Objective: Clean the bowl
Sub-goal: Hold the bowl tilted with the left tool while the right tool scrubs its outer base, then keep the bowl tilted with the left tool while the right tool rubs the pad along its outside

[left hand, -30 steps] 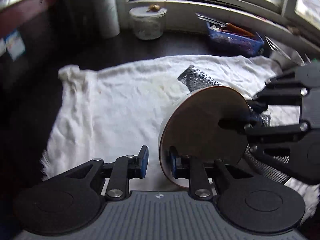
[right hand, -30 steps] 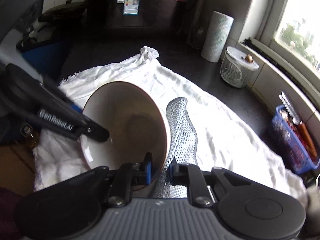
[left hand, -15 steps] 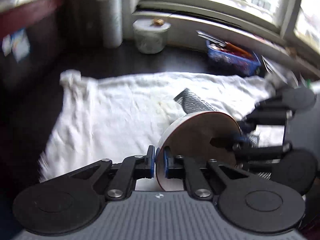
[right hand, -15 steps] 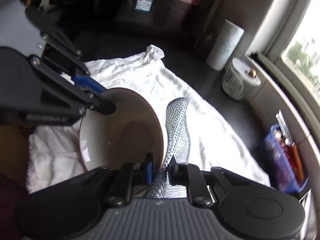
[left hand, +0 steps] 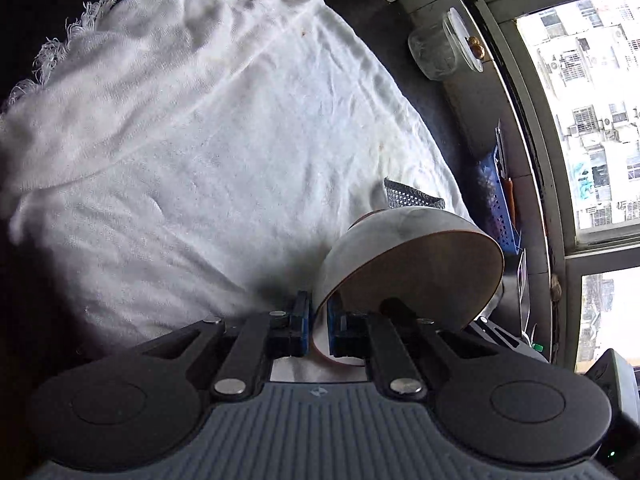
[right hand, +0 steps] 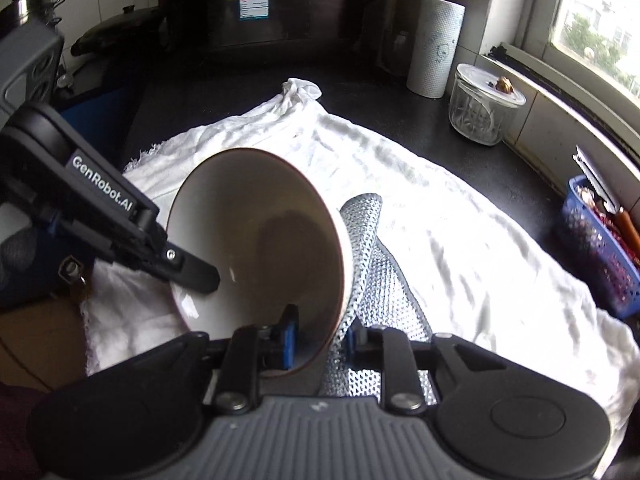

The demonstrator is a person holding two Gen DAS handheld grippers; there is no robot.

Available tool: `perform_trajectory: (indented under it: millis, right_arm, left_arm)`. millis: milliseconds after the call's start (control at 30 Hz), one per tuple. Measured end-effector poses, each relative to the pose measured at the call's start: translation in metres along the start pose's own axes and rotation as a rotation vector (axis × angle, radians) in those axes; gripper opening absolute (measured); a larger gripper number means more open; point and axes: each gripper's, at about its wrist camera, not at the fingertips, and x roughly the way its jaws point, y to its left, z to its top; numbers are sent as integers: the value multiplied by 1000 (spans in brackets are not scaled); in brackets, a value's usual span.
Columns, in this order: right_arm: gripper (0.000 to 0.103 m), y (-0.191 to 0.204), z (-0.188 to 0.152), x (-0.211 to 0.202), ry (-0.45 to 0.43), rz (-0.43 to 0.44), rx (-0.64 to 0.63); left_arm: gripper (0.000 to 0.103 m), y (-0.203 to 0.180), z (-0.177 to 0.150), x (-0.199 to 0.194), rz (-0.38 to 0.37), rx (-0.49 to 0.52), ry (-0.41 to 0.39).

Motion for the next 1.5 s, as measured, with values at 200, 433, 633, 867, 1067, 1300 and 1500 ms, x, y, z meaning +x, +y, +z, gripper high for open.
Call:
perform_trajectory:
  millis: [200,433,633,867,1067,1300,1500]
  right_arm:
    - [14,7,8,-5,-17,-50,-114]
    - [8,37,24,-11,-36,-173,-496]
    - [9,26,30,-5,3,-144,-477]
    - [19,6,24,10,67,-50,-246]
    - [33,14,14,15,95,-1,-145]
    - [37,16,8,14,79,-8,-86]
    - [22,12,10,11,59,-26,-63]
  left_arm:
    - [9,-75,-24,-4,313,658,-153]
    - [10,-119,-52,1,462,1035,-270]
    - [7,-108,-51,-10,373,896,-321]
    - [8,-65,-17,-21,192,480,-273]
    - [8,-5,0,-12,1,49,-138]
    - [8,35,-9,1,-152,-263,-31]
    - [7,8,-7,-3,-43,-36,-38]
